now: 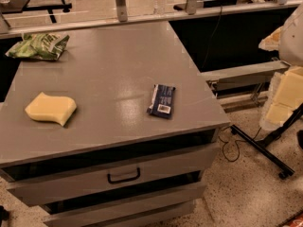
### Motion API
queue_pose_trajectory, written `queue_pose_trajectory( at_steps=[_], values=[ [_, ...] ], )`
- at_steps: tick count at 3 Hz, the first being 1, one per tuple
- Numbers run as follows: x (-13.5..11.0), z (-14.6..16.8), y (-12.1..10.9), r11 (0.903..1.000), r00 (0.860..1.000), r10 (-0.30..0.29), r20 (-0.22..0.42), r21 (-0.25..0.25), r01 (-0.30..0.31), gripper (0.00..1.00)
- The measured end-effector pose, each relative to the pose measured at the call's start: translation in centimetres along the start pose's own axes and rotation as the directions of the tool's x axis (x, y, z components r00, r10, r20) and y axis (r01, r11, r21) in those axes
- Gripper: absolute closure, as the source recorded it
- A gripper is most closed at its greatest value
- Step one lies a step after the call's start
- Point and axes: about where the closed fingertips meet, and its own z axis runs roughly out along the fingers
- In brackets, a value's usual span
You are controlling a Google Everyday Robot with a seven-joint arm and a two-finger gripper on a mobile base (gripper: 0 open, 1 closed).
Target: Move rxbar blueberry near sponge
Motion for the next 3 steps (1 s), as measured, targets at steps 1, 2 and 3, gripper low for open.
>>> queue_pose_trajectory(
  at_steps=[1, 2, 3],
  values=[
    [-0.5, 0.3, -0.2, 1.0, 1.0, -0.01, 0.014, -0.001, 0.01, 0.0],
    [-1.9, 1.3, -1.0, 0.9991, 0.997, -0.04, 0.058, -0.008, 0.041, 0.0],
    [-5.9, 3.8, -2.2, 0.9914, 0.987, -0.115, 0.111, -0.049, 0.121, 0.0]
  ],
)
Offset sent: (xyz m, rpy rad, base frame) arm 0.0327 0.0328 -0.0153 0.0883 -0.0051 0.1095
